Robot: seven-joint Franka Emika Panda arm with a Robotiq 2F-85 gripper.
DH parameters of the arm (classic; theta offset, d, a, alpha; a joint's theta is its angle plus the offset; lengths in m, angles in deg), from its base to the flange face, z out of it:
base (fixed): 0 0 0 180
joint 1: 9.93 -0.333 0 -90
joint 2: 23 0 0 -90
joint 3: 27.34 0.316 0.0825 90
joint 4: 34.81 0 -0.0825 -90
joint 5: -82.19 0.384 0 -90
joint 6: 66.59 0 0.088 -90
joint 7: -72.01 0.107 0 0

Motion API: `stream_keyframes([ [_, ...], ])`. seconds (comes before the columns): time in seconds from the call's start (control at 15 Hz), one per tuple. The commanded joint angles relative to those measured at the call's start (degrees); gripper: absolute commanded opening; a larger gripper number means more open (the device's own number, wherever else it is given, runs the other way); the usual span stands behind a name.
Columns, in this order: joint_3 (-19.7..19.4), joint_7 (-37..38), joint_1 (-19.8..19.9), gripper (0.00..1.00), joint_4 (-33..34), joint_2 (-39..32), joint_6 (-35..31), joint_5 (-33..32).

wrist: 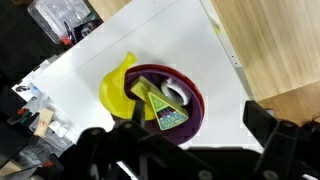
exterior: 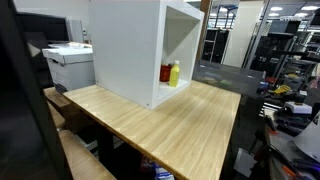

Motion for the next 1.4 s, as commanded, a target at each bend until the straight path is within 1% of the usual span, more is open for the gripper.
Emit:
stream_keyframes([
  [0.0,-0.08,0.91,-0.1,1.0,-5.28,3.89,-0.74,-0.61],
  [0.47,-0.31,1.14,-0.14,1.0,-12.23,8.17,-2.79,-0.5],
  [0.93,-0.19,0.56,0.01,1.0,-21.59,14.53,-9.19,-0.75],
  [1.0,-0.18,0.34,0.11,1.0,-23.72,16.21,-10.03,-1.05],
  [1.07,0.23,0.53,0.74,1.0,-24.06,16.66,-9.32,-1.14],
  [1.33,-0.09,1.0,0.79,1.0,-26.78,19.54,-8.15,-1.99],
])
